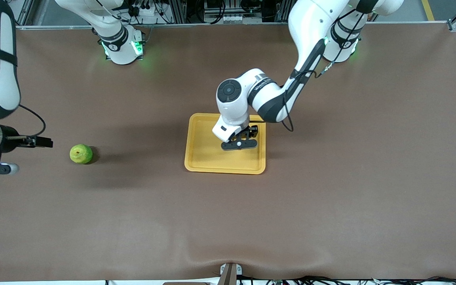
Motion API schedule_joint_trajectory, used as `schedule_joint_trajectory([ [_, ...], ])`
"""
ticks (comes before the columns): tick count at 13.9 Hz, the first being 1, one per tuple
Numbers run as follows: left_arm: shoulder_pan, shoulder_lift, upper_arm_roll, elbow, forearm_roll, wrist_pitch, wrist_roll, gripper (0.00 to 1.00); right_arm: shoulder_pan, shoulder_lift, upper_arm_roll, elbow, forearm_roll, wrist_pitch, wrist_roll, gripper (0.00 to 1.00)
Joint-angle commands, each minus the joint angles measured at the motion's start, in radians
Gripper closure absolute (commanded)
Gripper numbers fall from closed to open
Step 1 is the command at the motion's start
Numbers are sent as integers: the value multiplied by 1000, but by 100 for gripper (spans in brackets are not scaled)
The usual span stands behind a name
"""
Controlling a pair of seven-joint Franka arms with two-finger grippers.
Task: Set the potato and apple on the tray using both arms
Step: 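Carry the potato to the tray while the right gripper reaches the apple, then release the potato on the tray while the right gripper grasps the apple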
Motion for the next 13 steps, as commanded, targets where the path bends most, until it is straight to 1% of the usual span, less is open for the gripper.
schedule_joint_trajectory([
  [1,-26,47,10,36,64,-54,0,67,-20,45,6,3,10,30,-4,0],
  [3,-31,74,10,34,95,-57,0,67,-36,94,6,0,44,51,-4,0],
  [5,-39,82,10,23,97,-77,0,64,-42,128,6,-35,48,131,-7,0],
  [6,-37,91,10,23,97,-101,2,64,-40,139,6,-55,48,172,-7,0],
  [7,-37,99,11,23,97,-120,3,63,-40,156,6,-64,48,209,-7,0],
  [8,-33,101,11,23,97,-129,3,60,-42,176,6,-67,48,235,-7,0],
  [9,-32,99,11,23,97,-140,5,59,-42,197,6,-69,48,255,-7,0],
  [10,-31,96,11,25,97,-141,5,53,-45,217,6,-69,48,264,-7,0],
  [11,-29,95,11,26,97,-141,5,44,-48,240,6,-69,48,271,-7,0],
  [13,-26,91,13,26,97,-141,3,38,-60,251,8,-98,50,292,-7,0],
])
